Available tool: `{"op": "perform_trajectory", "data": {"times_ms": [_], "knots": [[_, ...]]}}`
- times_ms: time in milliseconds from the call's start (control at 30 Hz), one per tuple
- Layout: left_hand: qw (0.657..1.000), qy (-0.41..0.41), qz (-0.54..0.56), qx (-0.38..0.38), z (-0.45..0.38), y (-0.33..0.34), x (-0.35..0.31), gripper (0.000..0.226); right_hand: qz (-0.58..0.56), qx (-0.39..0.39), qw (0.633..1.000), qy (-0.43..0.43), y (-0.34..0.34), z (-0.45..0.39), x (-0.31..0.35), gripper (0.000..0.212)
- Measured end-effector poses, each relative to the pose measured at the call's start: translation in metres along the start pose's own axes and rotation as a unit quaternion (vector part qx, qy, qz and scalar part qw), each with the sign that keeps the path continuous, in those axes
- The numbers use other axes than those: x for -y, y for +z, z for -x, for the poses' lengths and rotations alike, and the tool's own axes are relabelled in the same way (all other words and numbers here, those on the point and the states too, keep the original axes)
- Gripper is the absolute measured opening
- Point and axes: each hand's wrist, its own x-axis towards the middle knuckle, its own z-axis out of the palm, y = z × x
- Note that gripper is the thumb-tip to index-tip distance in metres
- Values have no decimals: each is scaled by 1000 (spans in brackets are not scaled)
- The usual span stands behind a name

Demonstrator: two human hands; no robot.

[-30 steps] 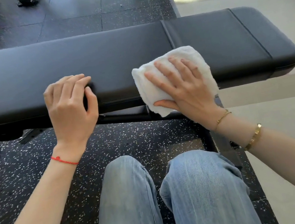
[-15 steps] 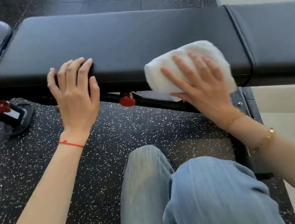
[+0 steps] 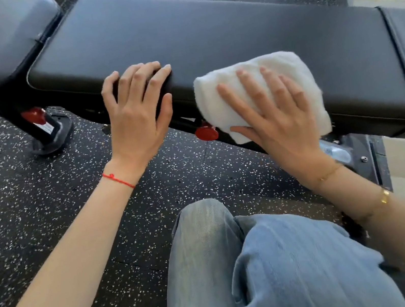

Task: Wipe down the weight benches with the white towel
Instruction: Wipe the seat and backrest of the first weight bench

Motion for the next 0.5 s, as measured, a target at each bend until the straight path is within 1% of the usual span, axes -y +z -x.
{"op": "perform_trajectory", "data": {"times_ms": [67, 167, 333, 400, 500], "knots": [[1000, -2, -2, 6, 0, -2, 3, 40, 2, 17, 1000, 8, -3, 10, -11, 59], [999, -25, -14, 15, 0, -5, 12, 42, 14, 38, 999, 18, -3, 3, -8, 59], [999, -27, -26, 21, -1, -10, 29, 43, -7, 89, 996, 0, 0, -48, 31, 61], [999, -33, -22, 14, -5, -11, 35, 42, -15, 97, 995, -13, 0, -62, 45, 64], [999, -47, -24, 10, -10, -14, 48, 41, -39, 85, 995, -31, 1, -60, 42, 65]]}}
